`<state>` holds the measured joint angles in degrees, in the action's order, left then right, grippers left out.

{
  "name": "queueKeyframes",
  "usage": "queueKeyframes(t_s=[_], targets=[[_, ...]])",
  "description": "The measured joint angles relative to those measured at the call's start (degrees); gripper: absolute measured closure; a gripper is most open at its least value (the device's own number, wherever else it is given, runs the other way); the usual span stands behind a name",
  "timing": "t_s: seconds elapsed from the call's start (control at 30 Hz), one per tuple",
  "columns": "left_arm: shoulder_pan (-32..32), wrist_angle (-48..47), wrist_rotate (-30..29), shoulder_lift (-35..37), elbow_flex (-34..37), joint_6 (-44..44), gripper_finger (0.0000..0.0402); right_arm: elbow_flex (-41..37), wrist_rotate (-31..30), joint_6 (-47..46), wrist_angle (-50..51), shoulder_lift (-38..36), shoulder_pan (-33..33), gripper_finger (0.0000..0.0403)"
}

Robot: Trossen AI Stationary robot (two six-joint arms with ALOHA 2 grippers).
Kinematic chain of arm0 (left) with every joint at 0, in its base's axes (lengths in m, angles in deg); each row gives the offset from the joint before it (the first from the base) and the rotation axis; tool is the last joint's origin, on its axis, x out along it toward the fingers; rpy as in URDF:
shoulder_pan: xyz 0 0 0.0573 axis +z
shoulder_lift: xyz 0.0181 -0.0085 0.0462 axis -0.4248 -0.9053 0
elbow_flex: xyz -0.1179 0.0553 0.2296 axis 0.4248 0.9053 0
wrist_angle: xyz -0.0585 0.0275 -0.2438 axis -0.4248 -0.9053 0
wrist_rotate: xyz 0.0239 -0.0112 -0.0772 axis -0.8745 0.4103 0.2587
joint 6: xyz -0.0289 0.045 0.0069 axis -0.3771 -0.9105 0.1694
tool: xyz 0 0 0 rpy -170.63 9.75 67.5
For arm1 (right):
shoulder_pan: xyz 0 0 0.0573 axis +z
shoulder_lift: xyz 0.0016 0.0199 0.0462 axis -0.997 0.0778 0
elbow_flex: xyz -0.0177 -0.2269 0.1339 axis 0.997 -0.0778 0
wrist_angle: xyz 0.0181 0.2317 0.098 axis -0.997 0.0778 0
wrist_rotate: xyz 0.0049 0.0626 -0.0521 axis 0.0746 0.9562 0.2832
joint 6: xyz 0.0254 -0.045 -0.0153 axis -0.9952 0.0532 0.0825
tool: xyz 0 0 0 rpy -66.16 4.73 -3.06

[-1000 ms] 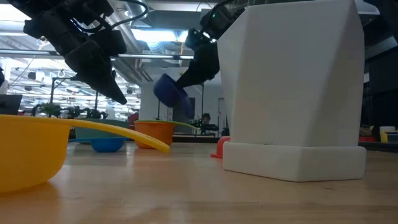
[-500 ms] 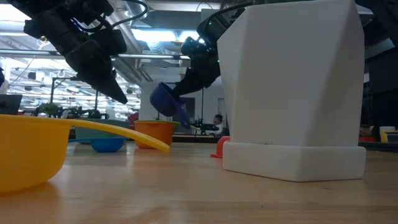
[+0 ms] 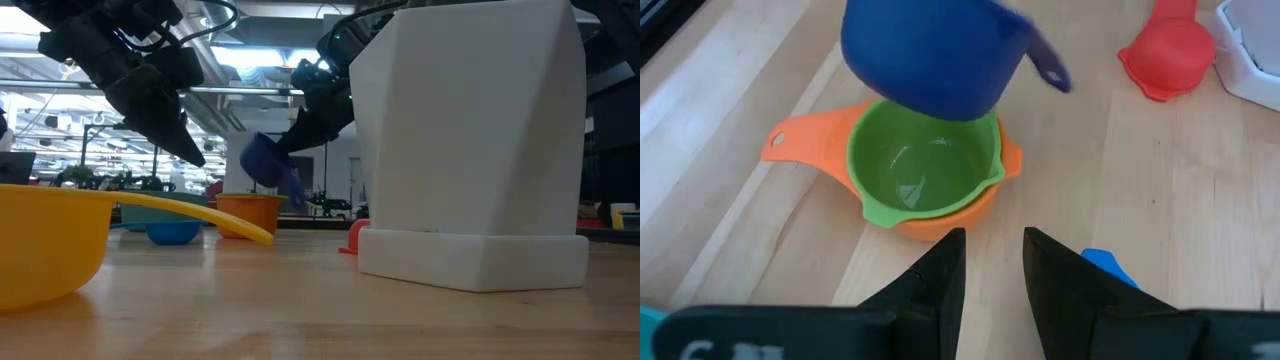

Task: Nest measuring cups in basket
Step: Stack the dark blue measuring cup into the green measuring cup, then adjust the nested measuring cups to an aligned position

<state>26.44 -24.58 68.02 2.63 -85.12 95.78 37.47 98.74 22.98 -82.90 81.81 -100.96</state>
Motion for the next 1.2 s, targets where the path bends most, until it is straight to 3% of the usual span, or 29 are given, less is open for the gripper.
queueKeyframes(t_s=[0.43, 0.97, 1.2], targets=[[0.0, 0.0, -0.01, 0.0, 0.0, 0.0, 0.0305, 0.0, -0.03, -0.16, -0.5, 0.01, 0.0, 0.0258], [0.02, 0.09, 1.49, 0.0, 0.0, 0.29, 0.0305, 0.03, -0.34, -0.21, 0.63, -1.98, 1.72, 0.026], [0.02, 0.28, 5.14, 0.0, 0.0, 2.31, 0.0305, 0.02, -8.79, -0.18, 4.01, -1.98, 1.35, 0.0261]])
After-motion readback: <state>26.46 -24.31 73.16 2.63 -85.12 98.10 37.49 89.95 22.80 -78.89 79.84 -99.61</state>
